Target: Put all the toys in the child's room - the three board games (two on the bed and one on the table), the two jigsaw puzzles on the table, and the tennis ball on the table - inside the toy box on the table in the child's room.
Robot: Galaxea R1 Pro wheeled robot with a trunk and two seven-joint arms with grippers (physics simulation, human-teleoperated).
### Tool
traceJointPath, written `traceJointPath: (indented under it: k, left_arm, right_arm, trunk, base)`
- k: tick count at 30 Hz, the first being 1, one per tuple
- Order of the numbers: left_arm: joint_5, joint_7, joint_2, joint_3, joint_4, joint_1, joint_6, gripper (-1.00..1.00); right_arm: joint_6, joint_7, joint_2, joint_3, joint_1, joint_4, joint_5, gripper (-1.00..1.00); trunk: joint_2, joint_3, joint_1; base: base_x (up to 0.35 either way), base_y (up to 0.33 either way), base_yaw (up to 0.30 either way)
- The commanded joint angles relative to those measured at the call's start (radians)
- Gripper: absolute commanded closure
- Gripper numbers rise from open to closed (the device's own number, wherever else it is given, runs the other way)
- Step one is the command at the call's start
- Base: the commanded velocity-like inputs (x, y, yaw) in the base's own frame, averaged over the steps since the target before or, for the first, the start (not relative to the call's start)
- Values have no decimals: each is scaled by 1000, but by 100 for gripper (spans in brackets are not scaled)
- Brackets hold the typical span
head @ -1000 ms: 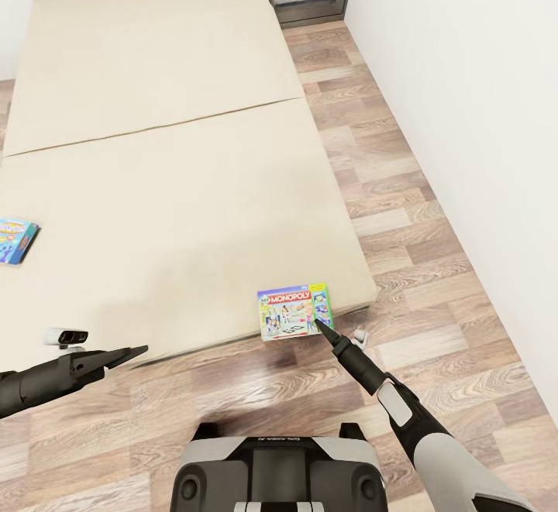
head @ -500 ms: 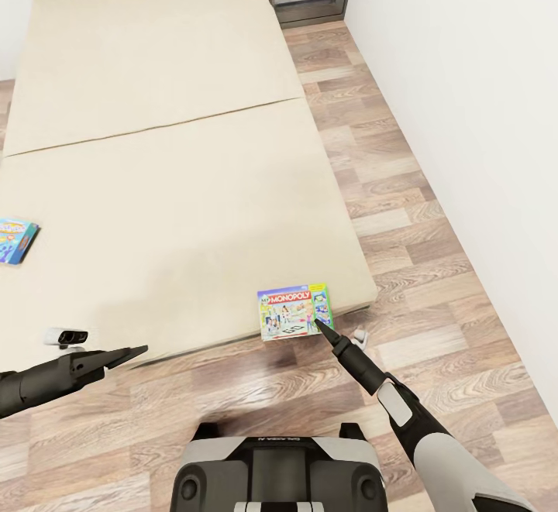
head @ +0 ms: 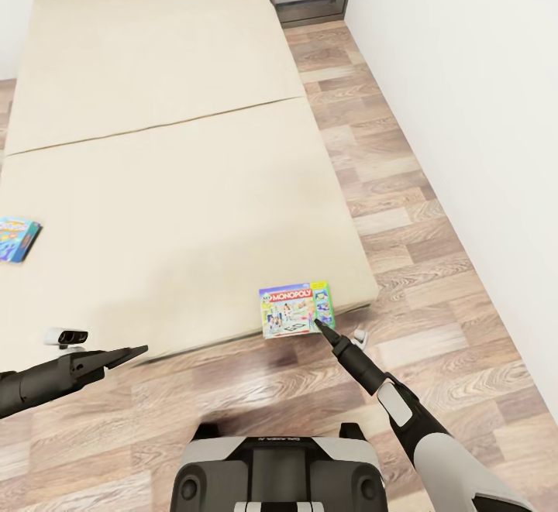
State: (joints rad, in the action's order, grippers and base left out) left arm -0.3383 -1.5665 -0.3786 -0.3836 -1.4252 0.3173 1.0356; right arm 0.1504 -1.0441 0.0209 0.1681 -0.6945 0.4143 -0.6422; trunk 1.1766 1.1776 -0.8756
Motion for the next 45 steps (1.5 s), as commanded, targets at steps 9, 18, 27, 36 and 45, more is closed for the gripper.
traceJointPath:
  k: [9, 18, 27, 36, 45]
  left_arm:
    - [1, -4, 0, 0, 0, 0, 11, -100]
    - [1, -4, 0, 0, 0, 0, 11, -100]
    - [1, -4, 1, 1, 0, 0, 11, -100]
    - [1, -4, 1, 2, 0, 0, 11, -100]
    - [1, -4, 1, 2, 0, 0, 11, -100]
  right_arm:
    - [12, -4, 1, 4, 0, 0, -4, -100]
    - [13, -4, 1, 3, 0, 0, -4, -100]
    - [14, -4, 1, 4, 0, 0, -4, -100]
    - [13, -4, 1, 3, 0, 1, 1, -100]
    - [16, -2, 1, 2, 0, 1, 2, -100]
  trunk:
    - [0, 0, 0]
    - [0, 0, 0]
    - [0, 0, 0]
    - [0, 0, 0]
    - [0, 0, 0]
  base:
    - [-46, 41, 0]
    - [-4, 4, 0]
    - [60, 0, 0]
    - [32, 0, 0]
    - [2, 0, 0]
